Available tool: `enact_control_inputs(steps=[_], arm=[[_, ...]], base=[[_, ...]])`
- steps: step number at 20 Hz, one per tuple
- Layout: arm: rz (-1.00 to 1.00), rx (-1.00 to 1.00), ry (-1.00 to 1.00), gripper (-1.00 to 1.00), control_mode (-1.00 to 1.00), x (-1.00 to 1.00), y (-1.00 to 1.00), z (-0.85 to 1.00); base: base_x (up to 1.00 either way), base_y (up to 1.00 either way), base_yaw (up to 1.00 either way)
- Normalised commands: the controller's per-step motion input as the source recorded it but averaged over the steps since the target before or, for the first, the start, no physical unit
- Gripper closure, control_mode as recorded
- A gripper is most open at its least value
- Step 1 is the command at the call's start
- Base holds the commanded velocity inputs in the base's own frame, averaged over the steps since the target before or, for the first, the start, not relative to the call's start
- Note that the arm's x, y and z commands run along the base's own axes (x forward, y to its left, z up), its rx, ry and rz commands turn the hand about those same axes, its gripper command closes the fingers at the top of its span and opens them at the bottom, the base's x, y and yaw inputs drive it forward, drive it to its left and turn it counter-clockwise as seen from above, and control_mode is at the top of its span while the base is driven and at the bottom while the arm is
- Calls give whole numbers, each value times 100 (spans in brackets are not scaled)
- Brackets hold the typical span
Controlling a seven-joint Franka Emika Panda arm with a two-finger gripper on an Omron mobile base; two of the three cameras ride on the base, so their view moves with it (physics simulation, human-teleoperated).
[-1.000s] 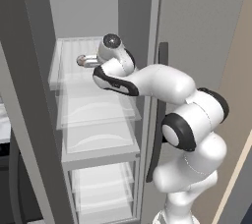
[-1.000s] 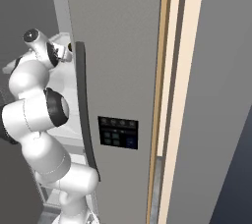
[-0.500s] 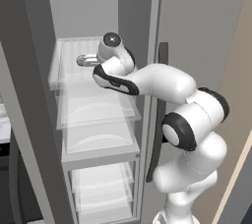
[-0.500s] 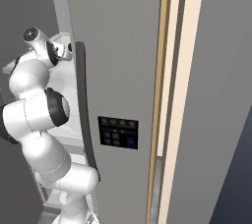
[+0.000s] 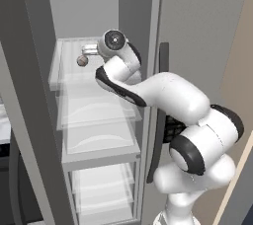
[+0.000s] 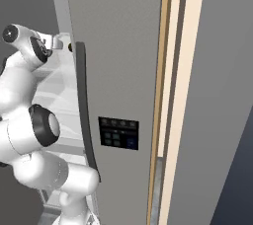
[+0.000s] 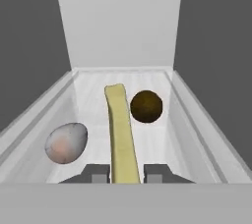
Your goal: Pick the egg and butter from the fridge and place them by the bowl for mixing.
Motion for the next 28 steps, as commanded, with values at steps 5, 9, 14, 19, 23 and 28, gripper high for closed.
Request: enact_control_inputs(steps=[5, 9, 14, 19, 23, 28], arm=[[-7, 0, -6, 100, -100, -100, -27, 81], [-9, 0, 0, 100, -100, -100, -42, 52], [-5, 0, -1, 100, -100, -100, -52, -9], [0, 0, -11, 100, -100, -95, -21, -27], [0, 0, 0, 100, -100, 0, 0, 0], [0, 0, 0, 100, -100, 0, 0, 0]], base=[[0, 0, 0], [0, 0, 0], [0, 0, 0], [0, 0, 0], [0, 0, 0], [0, 0, 0]])
